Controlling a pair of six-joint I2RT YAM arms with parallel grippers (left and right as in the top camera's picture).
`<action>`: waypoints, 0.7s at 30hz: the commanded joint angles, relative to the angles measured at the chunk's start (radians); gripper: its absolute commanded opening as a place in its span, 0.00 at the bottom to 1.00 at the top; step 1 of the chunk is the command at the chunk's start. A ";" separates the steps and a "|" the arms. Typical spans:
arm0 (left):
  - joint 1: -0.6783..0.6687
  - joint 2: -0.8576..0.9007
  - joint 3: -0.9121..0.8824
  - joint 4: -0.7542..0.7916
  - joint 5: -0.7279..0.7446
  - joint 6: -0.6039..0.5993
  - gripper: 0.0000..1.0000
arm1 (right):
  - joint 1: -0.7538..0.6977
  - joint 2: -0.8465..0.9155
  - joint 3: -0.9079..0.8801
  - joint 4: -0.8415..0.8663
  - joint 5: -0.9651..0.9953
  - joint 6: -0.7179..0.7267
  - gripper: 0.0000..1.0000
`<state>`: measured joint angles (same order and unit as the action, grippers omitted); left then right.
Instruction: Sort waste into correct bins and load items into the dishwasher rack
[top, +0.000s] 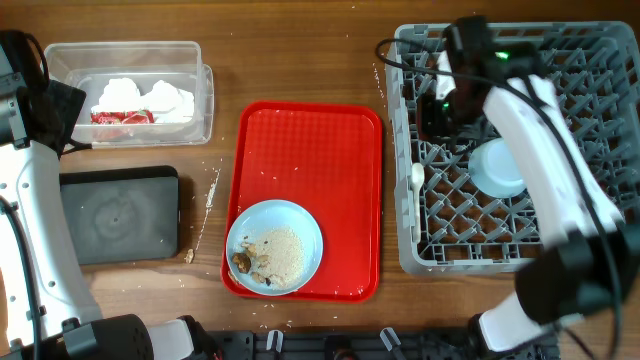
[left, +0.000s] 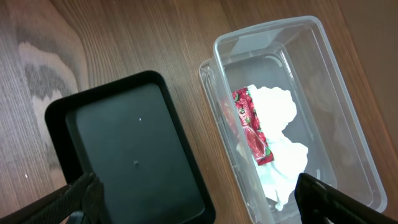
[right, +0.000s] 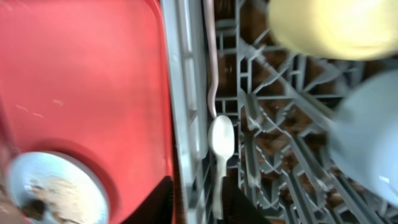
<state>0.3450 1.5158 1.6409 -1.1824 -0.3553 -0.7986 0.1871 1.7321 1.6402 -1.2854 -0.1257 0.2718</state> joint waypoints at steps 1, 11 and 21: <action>0.002 0.004 0.001 0.000 -0.024 0.008 1.00 | 0.003 -0.238 0.009 0.009 0.166 0.156 0.67; 0.002 0.004 0.001 0.000 -0.024 0.008 1.00 | -0.120 -0.404 0.008 0.016 0.336 0.242 1.00; 0.002 0.004 0.001 0.000 -0.024 0.008 1.00 | -0.270 -0.281 0.008 0.037 0.336 0.254 1.00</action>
<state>0.3450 1.5158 1.6413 -1.1824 -0.3550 -0.7986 -0.0799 1.4170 1.6463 -1.2606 0.1883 0.5083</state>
